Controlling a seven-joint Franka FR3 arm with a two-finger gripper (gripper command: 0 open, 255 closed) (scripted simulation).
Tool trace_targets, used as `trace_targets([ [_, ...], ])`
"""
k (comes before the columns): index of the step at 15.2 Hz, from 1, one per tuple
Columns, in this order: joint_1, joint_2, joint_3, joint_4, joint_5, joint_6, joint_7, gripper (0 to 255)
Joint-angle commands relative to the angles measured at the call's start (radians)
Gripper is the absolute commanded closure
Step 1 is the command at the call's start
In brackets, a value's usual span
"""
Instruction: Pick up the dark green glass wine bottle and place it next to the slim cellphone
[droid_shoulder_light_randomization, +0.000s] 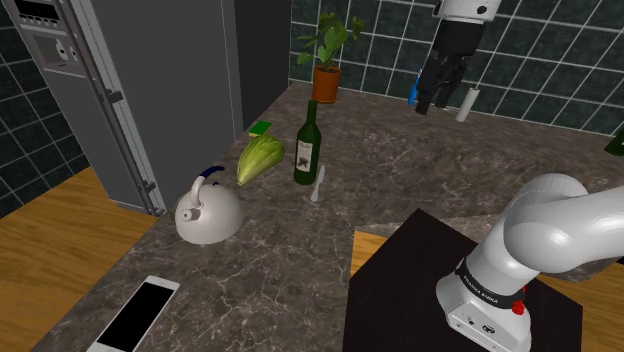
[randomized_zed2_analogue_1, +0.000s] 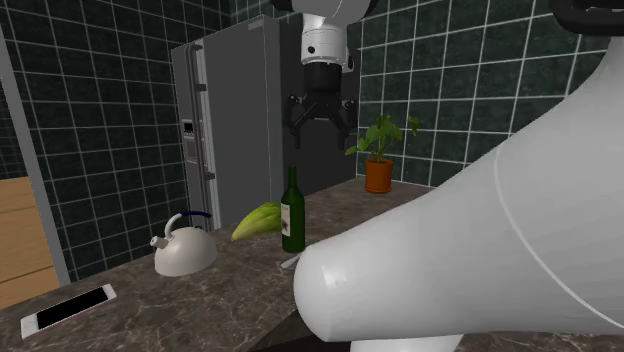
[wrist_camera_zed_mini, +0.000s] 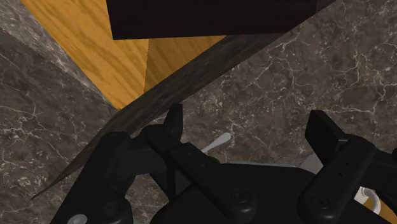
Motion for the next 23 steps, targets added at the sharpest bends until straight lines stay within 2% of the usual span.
trace_targets([
  [1,0.0,0.0,0.0,0.0,0.0,0.0,0.0,0],
  [12,-0.001,0.351,0.008,0.101,-0.031,0.313,-0.021,0],
  [23,-0.004,0.736,0.014,0.362,-0.069,0.501,-0.024,0],
])
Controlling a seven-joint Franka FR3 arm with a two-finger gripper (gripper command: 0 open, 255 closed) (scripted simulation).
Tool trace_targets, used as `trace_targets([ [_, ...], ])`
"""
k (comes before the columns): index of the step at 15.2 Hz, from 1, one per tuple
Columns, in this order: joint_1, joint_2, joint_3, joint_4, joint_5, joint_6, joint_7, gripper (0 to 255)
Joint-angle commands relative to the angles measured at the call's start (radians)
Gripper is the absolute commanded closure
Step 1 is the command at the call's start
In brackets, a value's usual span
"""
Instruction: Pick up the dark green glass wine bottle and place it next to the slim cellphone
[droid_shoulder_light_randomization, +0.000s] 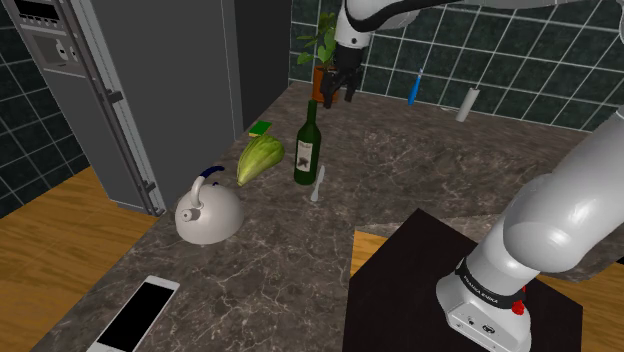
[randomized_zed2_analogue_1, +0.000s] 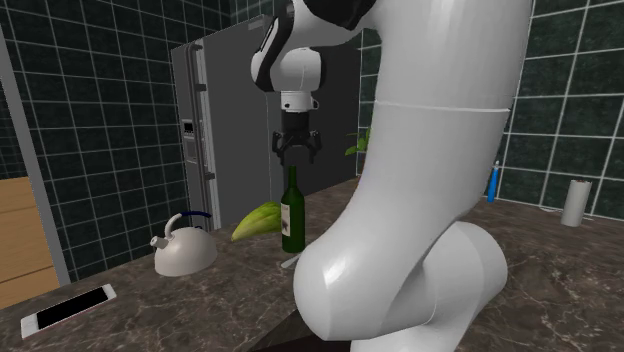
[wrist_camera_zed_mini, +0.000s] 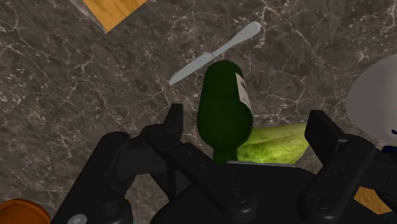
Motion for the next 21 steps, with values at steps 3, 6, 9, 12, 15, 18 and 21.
trace_targets([
  [3,0.0,0.147,0.001,0.132,-0.015,0.039,0.0,0],
  [6,0.0,0.256,0.0,0.243,-0.026,0.053,0.001,0],
  [9,0.0,0.267,0.0,0.218,-0.027,0.09,0.001,0],
  [12,-0.001,0.28,-0.001,0.195,-0.027,0.126,0.002,0],
  [15,-0.001,0.288,-0.001,0.184,-0.028,0.145,0.002,0],
  [18,-0.001,0.288,-0.001,0.184,-0.028,0.145,0.002,0],
  [21,-0.001,0.288,-0.001,0.184,-0.028,0.145,0.002,0],
])
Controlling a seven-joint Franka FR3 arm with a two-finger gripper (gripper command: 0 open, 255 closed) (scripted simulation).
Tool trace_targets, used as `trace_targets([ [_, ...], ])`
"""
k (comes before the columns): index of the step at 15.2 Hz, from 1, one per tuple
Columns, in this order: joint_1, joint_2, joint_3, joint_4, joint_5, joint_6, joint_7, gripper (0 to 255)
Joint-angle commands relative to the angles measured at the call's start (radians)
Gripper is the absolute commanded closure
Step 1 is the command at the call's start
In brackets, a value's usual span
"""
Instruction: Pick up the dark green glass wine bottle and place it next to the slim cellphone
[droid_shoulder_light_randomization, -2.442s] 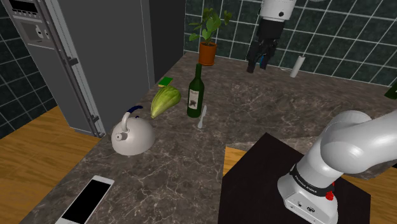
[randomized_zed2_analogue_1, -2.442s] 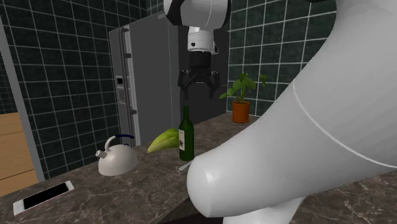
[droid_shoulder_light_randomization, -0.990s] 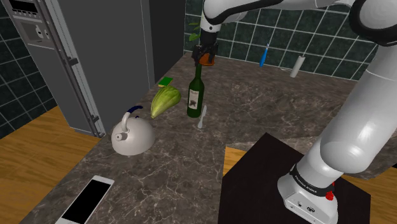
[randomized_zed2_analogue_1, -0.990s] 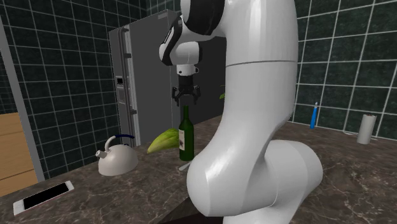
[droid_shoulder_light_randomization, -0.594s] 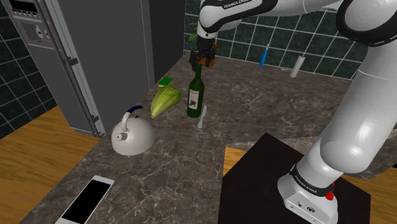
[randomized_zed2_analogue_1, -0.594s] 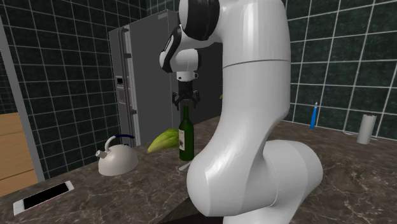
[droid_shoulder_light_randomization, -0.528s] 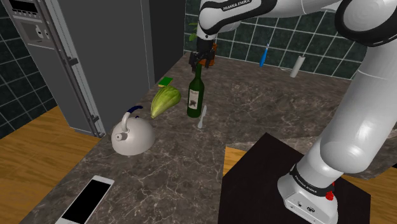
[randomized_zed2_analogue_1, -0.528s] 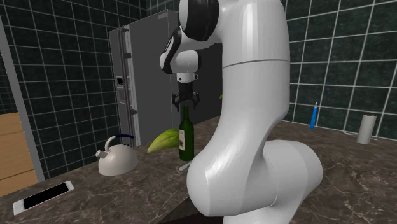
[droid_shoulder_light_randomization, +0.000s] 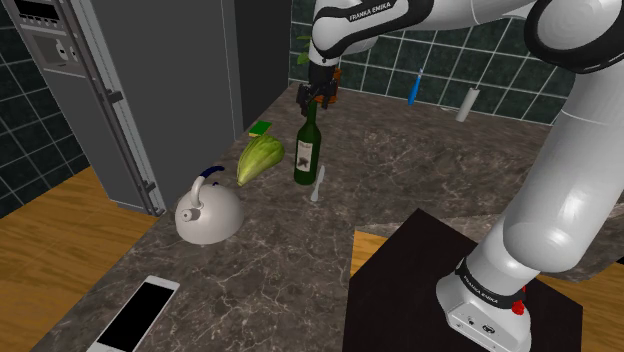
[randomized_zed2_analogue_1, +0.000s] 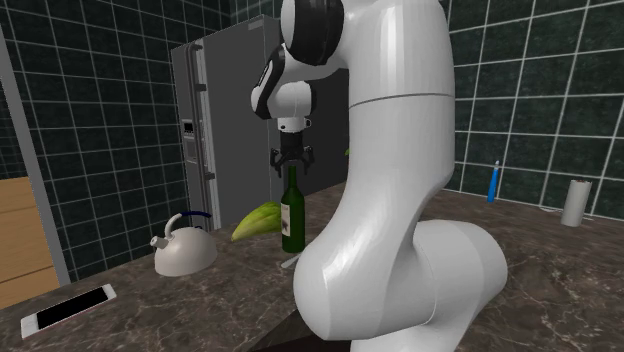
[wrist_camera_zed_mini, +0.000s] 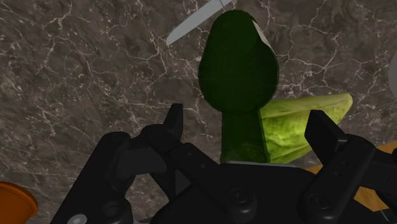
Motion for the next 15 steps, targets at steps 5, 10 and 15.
trace_targets([
  [5,0.0,0.0,0.0,0.0,0.0,0.0,0.0,255],
  [10,0.0,0.0,0.0,0.0,0.0,0.0,0.0,255],
  [15,0.0,-0.011,0.0,0.039,0.001,-0.05,-0.002,255],
])
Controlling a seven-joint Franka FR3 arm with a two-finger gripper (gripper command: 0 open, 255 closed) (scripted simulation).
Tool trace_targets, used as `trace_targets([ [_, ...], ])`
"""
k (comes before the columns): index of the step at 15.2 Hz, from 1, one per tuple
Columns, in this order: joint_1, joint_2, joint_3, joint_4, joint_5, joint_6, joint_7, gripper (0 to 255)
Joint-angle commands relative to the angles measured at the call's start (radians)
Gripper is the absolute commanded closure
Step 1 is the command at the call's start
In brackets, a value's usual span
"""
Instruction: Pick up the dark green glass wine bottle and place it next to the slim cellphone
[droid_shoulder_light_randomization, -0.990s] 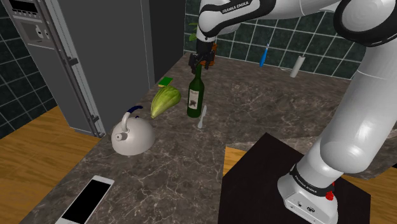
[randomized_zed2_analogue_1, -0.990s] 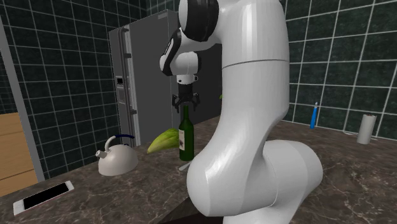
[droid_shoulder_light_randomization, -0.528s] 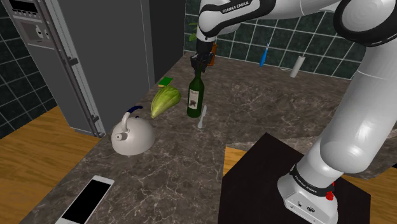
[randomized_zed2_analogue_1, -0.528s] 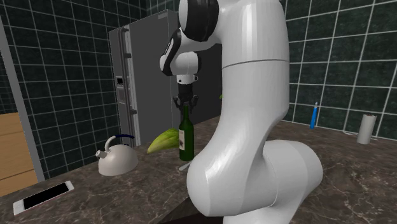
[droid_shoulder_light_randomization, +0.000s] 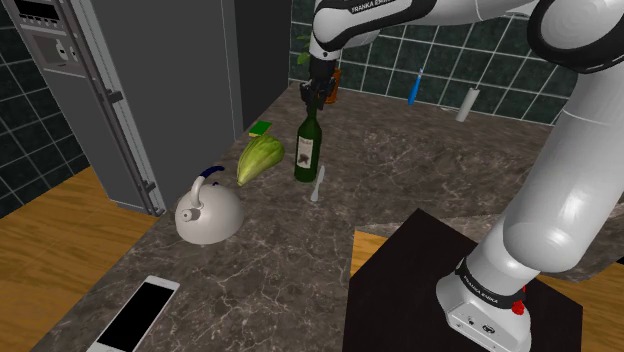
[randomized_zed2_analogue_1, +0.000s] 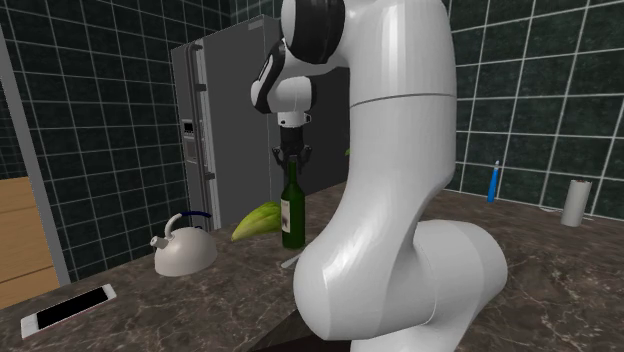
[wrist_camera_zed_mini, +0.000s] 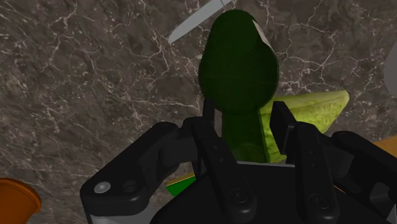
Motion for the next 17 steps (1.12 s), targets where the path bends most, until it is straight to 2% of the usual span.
trace_targets([
  [1,0.001,-0.003,0.001,0.023,0.0,-0.026,0.0,255],
  [11,0.001,-0.015,0.001,0.138,0.002,-0.153,-0.005,255],
  [17,0.075,-0.079,0.057,0.058,-0.016,-0.143,0.131,255],
])
